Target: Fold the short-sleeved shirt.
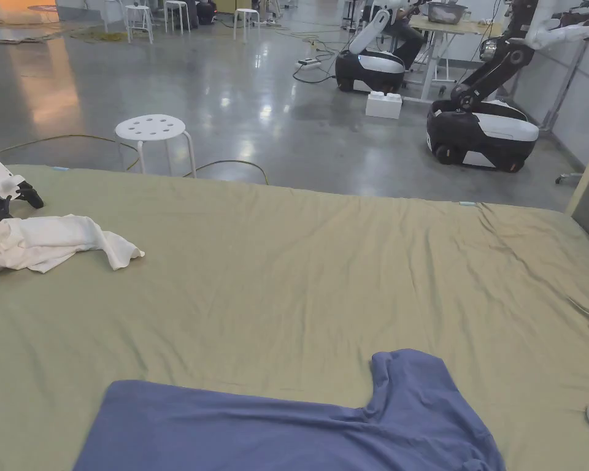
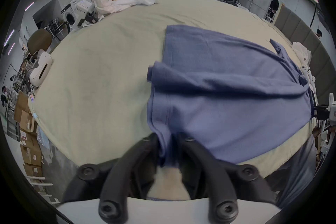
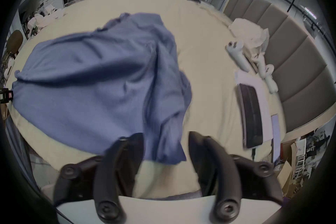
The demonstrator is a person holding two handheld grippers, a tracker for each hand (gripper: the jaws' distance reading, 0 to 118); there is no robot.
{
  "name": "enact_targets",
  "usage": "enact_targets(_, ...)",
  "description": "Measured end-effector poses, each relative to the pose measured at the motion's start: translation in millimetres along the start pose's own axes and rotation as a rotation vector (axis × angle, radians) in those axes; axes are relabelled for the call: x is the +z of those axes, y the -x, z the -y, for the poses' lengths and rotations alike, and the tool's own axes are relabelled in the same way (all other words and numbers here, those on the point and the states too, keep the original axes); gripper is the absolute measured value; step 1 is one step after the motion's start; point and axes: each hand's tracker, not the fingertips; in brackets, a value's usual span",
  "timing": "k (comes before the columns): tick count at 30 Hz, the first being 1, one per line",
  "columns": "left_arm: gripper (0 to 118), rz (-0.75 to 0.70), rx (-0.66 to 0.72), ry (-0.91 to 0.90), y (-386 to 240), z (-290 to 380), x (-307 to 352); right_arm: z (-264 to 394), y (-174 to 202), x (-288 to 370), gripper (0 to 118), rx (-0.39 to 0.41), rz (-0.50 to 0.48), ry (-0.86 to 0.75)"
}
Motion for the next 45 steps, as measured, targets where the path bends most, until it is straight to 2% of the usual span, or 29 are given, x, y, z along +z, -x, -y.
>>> enact_targets(1,43,0.017,0.004,-0.038,-2,-5,3,-7,3,6,74,-0.012,-0.006,-0.049)
enact_targets(2,55,0.032,0.014,-0.075,-5,-11,5,-16,6,14,77,-0.023,-0.012,-0.094)
enact_targets(3,61,0.052,0.023,-0.12,-8,-15,11,-27,10,21,77,-0.031,-0.027,-0.153)
enact_targets(5,62,0.085,0.023,-0.202,-16,-31,16,-45,20,27,77,-0.056,-0.05,-0.275)
enact_targets(15,62,0.012,-0.012,-0.727,-58,-98,52,-127,67,67,77,-0.176,-0.048,-0.776)
enact_targets(17,54,-0.027,-0.023,-0.811,-66,-104,61,-136,74,76,68,-0.184,-0.046,-0.847)
enact_targets(18,46,-0.036,-0.027,-0.847,-68,-106,65,-139,77,79,56,-0.181,-0.051,-0.865)
enact_targets(20,17,-0.061,-0.051,-0.904,-74,-107,72,-144,81,85,15,-0.192,-0.069,-0.915)
enact_targets(21,10,-0.075,-0.062,-0.921,-76,-108,73,-145,84,88,7,-0.189,-0.064,-0.92)
enact_targets(23,7,-0.099,-0.077,-0.939,-80,-108,76,-148,87,91,6,-0.182,-0.047,-0.939)
enact_targets(24,0,-0.106,-0.078,-0.946,-80,-107,77,-148,87,92,6,-0.185,-0.056,-0.95)
enact_targets(30,0,-0.099,-0.05,-0.912,-63,-107,74,-150,87,93,1,-0.198,-0.06,-0.958)
enact_targets(33,0,-0.091,-0.004,-0.748,-42,-123,53,-150,85,88,1,-0.2,-0.069,-0.936)
enact_targets(37,0,0.063,0.015,-0.457,-5,-154,-5,-146,81,78,1,-0.186,-0.069,-0.905)
enact_targets(42,1,0.078,-0.02,-0.189,13,-183,-79,-137,77,65,1,-0.189,-0.056,-0.86)
enact_targets(44,18,0.088,-0.008,-0.118,0,-187,-81,-135,75,59,1,-0.192,-0.054,-0.834)
enact_targets(45,30,0.103,0.01,-0.083,0,-190,-90,-133,74,56,1,-0.192,-0.051,-0.827)
